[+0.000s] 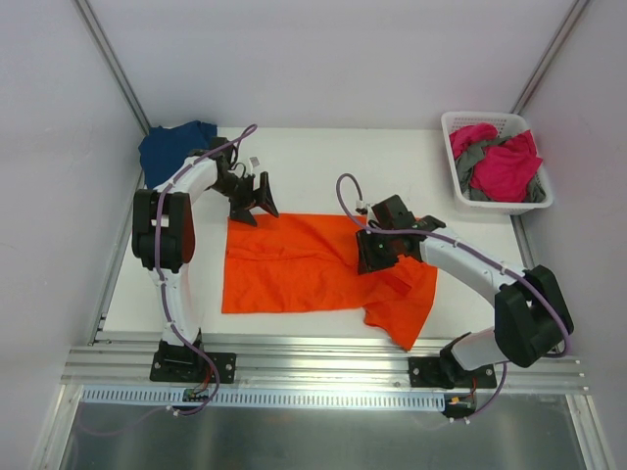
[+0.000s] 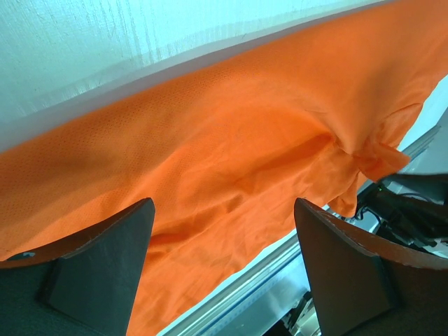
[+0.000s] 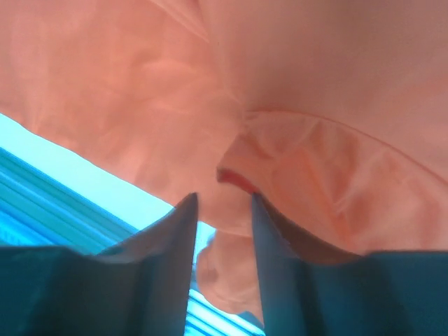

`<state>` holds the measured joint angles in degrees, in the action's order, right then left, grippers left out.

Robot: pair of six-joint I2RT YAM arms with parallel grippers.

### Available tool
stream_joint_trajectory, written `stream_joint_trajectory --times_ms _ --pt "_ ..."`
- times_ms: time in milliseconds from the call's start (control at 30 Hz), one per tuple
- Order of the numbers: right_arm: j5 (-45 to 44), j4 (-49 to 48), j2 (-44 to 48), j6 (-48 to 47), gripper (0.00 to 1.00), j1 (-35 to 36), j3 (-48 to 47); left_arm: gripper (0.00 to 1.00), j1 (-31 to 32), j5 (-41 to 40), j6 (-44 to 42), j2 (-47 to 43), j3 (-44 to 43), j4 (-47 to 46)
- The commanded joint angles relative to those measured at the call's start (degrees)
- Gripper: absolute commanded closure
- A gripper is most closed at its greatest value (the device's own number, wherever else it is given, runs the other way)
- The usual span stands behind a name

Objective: Fold and stack the t-shirts
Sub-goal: Fold the tshirt

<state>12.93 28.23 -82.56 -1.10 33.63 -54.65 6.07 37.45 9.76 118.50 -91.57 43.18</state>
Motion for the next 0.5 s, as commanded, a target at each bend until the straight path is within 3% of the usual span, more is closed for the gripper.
stream_joint_trajectory --times_ms 0,33,133,467 --pt "-1.7 0.4 2.1 0.9 0.56 0.3 0.0 0.18 0.4 1.0 0.3 -2.0 -1.1 0.3" --pt "-2.7 0.0 1.8 1.0 0.36 0.2 -0.2 0.18 0.4 0.9 0.2 -2.2 -0.9 0.4" --pt "-4.5 -0.5 0.7 0.9 0.18 -0.7 -1.2 0.17 0.4 0.6 0.1 -2.9 -0.4 0.2" --pt "-6.9 -2.7 -1.6 0.6 0.2 -7.1 -1.2 0.17 0.4 1.2 -0.3 -3.6 1.5 0.3"
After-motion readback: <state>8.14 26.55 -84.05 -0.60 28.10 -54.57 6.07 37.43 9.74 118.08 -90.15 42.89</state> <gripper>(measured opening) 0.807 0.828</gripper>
